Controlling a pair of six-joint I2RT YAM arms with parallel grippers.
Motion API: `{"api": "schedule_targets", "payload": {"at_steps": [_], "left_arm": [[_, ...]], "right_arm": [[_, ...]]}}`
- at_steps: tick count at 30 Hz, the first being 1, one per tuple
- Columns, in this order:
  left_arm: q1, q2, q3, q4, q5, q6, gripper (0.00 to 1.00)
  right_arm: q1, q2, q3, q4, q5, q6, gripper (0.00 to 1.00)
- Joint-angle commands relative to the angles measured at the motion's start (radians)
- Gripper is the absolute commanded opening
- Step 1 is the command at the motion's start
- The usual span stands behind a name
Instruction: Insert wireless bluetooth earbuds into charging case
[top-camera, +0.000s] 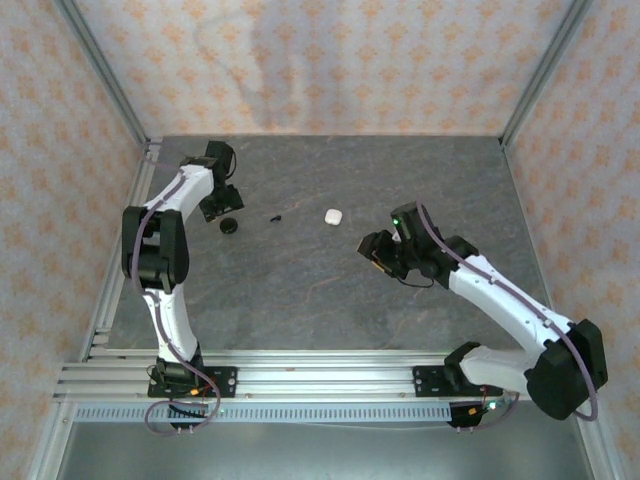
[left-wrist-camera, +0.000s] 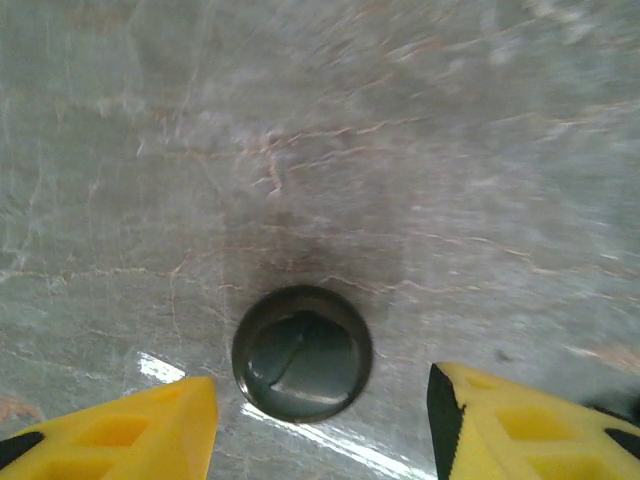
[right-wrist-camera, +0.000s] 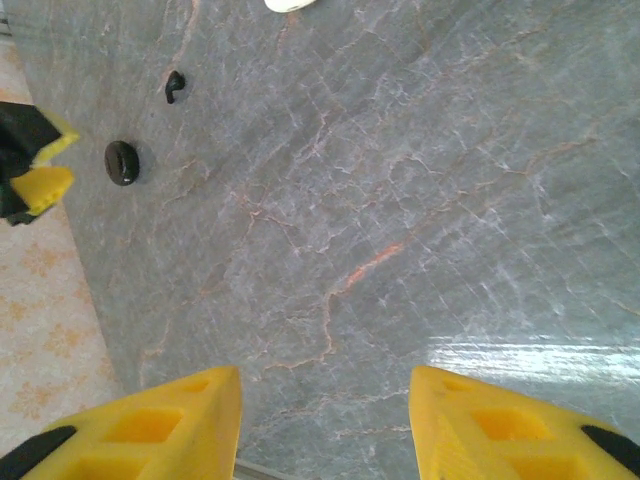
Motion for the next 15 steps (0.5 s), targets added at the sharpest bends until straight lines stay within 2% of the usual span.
{"api": "schedule_targets", "payload": {"at_steps": [1,8,15], "left_arm": [[0.002,0.037,0.013,-0.070,-0.027,-0.134,0.57],[0.002,0.066,0.000,-0.017,0.003,-0.145,0.65],[0.001,0.082,-0.017,0.000,0.019,-0.136,0.63]], "right_arm": [[-0.004,0.012,0.050,0.037,-0.022,-0.017,0.48],[-0.004,0.052,0.075,0.006,-0.021,-0.046,0.48],[-0.005,0.068,0.075,0.026,-0.030,-0.038,0.48]]}}
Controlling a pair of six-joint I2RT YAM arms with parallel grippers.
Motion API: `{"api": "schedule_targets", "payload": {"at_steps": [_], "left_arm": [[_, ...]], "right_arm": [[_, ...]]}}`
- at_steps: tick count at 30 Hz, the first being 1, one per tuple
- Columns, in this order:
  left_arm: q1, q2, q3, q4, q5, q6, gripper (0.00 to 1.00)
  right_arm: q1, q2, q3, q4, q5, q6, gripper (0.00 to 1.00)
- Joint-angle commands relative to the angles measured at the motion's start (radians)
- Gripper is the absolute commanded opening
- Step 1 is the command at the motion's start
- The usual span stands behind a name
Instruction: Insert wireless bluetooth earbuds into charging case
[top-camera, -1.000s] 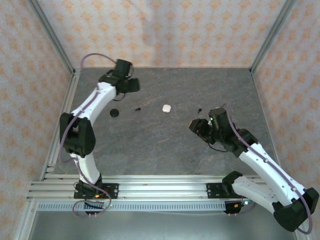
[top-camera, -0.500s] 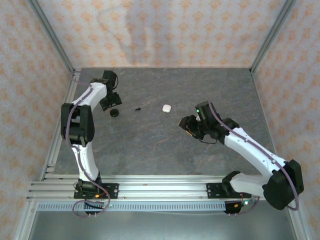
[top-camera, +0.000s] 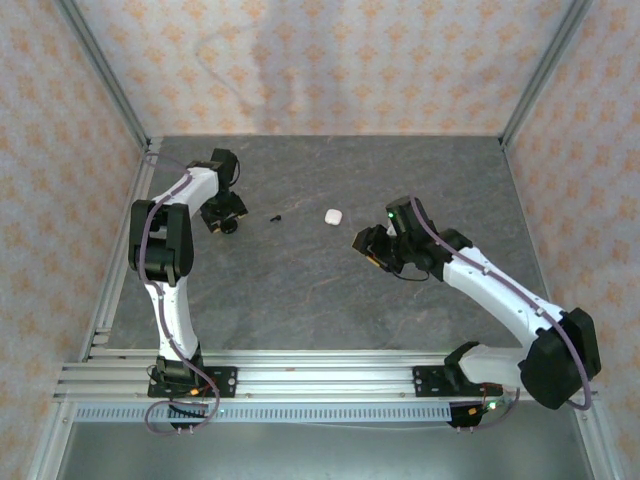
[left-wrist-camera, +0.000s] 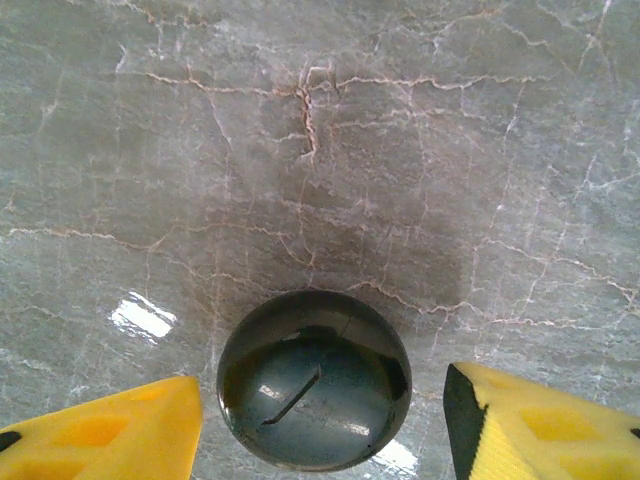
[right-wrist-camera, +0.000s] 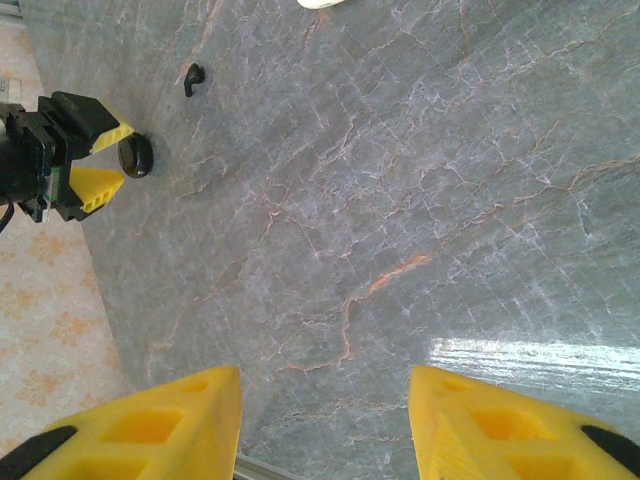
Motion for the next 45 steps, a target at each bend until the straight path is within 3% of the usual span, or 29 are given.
{"api": "schedule_targets", "payload": {"at_steps": [1,15,27,35,43,45], "left_arm": [[0.002,0.021,-0.018,0.016,0.008,-0.015,0.63],[0.001,0.018,-0.078,0.060,0.027,0.029,0.53],[-0.020,-0.130,-0.186,0.063,-0.029,0.162,0.47],[-0.148,-0.321,-0.319,0.127,-0.008,0.292,0.46],[-0.335,-0.576,-0.477,0.294,0.151,0.444,0.46],[-0.370,-0.638,-0.512,0.331,0.233,0.491,0.44]], "right_arm": [[-0.005,0.009,0.031,0.016,-0.007,-0.011,0.48],[-0.004,-0.036,0.003,0.012,0.000,-0.002,0.48],[-0.008,-0.106,0.010,-0.043,0.033,-0.043,0.49],[-0.096,-0.141,0.007,-0.079,-0.042,-0.081,0.49],[-0.209,-0.126,0.001,-0.070,-0.226,-0.105,0.49],[-0.218,-0.116,0.013,-0.054,-0.267,-0.106,0.48]]}}
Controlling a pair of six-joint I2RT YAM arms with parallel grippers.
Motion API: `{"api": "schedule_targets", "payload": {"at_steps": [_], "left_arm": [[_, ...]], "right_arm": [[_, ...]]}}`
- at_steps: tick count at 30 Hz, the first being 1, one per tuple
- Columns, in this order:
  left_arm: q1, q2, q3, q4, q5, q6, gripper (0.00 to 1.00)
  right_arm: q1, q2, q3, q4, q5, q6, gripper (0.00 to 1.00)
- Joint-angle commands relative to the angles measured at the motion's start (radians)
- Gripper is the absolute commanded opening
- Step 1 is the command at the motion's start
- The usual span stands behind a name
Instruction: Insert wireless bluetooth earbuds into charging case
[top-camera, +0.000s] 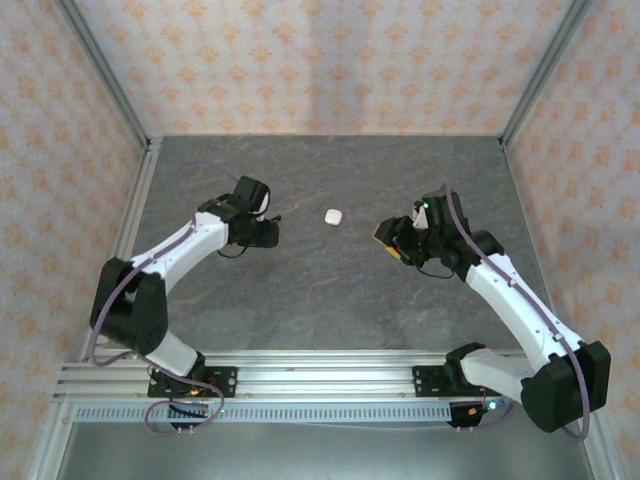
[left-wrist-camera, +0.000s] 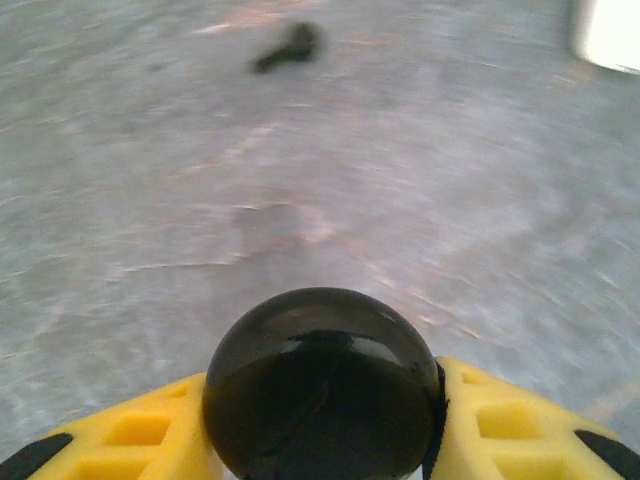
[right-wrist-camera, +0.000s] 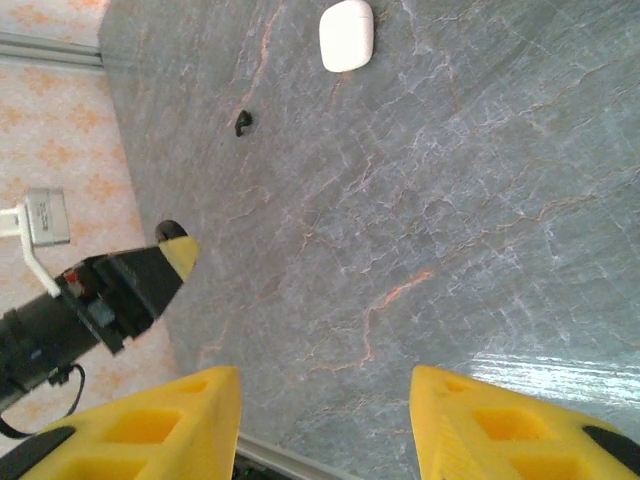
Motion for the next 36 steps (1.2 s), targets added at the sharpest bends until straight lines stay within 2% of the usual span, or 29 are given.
{"api": "schedule_targets", "payload": {"at_steps": [1,8,12,18,25,36], "left_arm": [[-0.052,-0.105,-0.052,0.106,0.137,0.126,0.43],[-0.214,-0.263,-0.108,0.180,0.192,0.262,0.38],[-0.290,-0.280,-0.071,0.165,0.182,0.298,0.37],[-0.371,-0.246,0.012,0.138,0.155,0.315,0.34],[-0.428,-0.195,0.073,0.139,0.133,0.319,0.34],[-0.449,-0.165,0.109,0.142,0.134,0.316,0.35]], "right_arm": [[-0.011,0.014,0.023,0.011,-0.108,-0.024,0.48],[-0.009,0.120,0.116,0.012,-0.245,-0.044,0.45],[0.014,0.155,0.179,-0.006,-0.296,-0.067,0.46],[0.094,0.167,0.219,0.006,-0.317,-0.067,0.53],[0.148,0.185,0.205,-0.005,-0.320,-0.077,0.54],[0.162,0.199,0.199,-0.021,-0.317,-0.101,0.45]]}}
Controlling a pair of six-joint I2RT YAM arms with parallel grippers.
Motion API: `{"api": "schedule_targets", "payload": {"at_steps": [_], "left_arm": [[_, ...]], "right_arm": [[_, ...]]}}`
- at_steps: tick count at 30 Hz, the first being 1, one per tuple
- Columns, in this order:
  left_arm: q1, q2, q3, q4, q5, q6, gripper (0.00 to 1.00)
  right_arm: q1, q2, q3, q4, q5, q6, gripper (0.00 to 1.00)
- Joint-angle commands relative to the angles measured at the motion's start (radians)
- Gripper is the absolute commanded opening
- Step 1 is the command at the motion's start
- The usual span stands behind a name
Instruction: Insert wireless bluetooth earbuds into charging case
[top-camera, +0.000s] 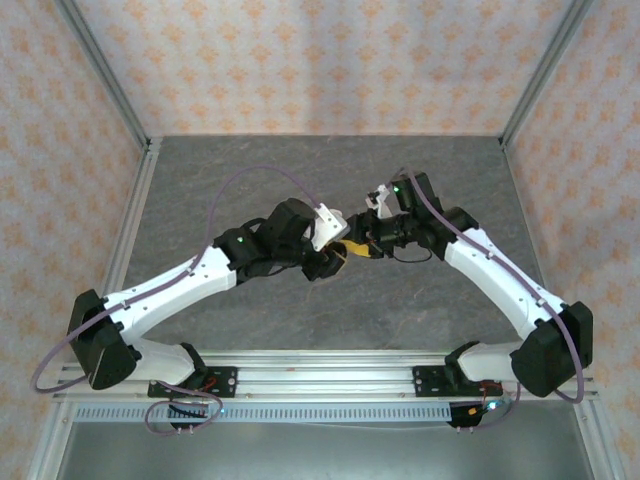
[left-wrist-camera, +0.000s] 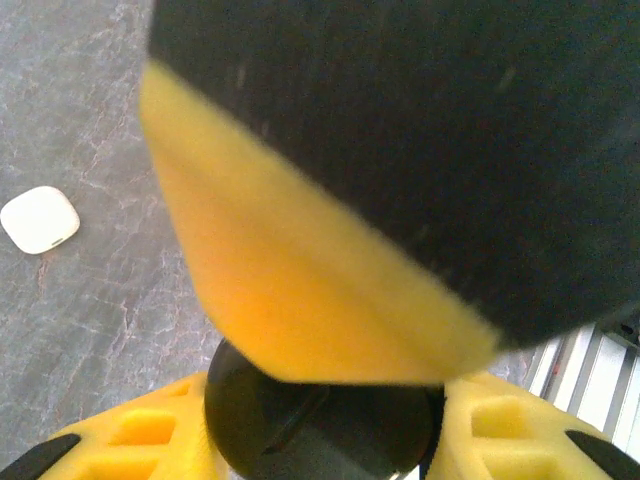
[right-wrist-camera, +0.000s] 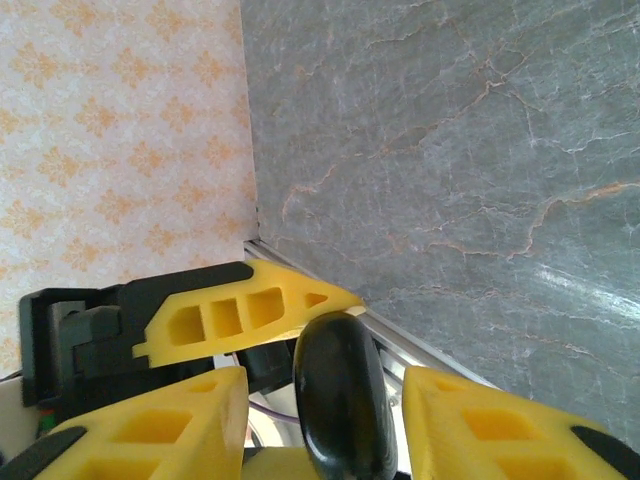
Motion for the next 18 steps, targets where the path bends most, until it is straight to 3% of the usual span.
{"api": "schedule_targets", "payload": {"at_steps": [1,7,13,18], "left_arm": [[-0.008,-0.004,0.046,0.004,-0.016,0.016,0.35],[-0.008,0.003,0.062,-0.004,-0.015,0.017,0.35],[-0.008,0.006,0.069,-0.007,-0.014,0.010,0.36],[-0.008,0.007,0.073,-0.011,-0.018,-0.001,0.38]], "right_arm": [[0.011,0.008,0.003,-0.021,-0.014,-0.028,0.45],[0.013,0.014,0.006,-0.051,-0.019,-0.053,0.44],[0.012,-0.001,0.011,-0.063,-0.020,-0.059,0.16],[0.012,-0.008,0.020,-0.070,-0.024,-0.061,0.04]]}}
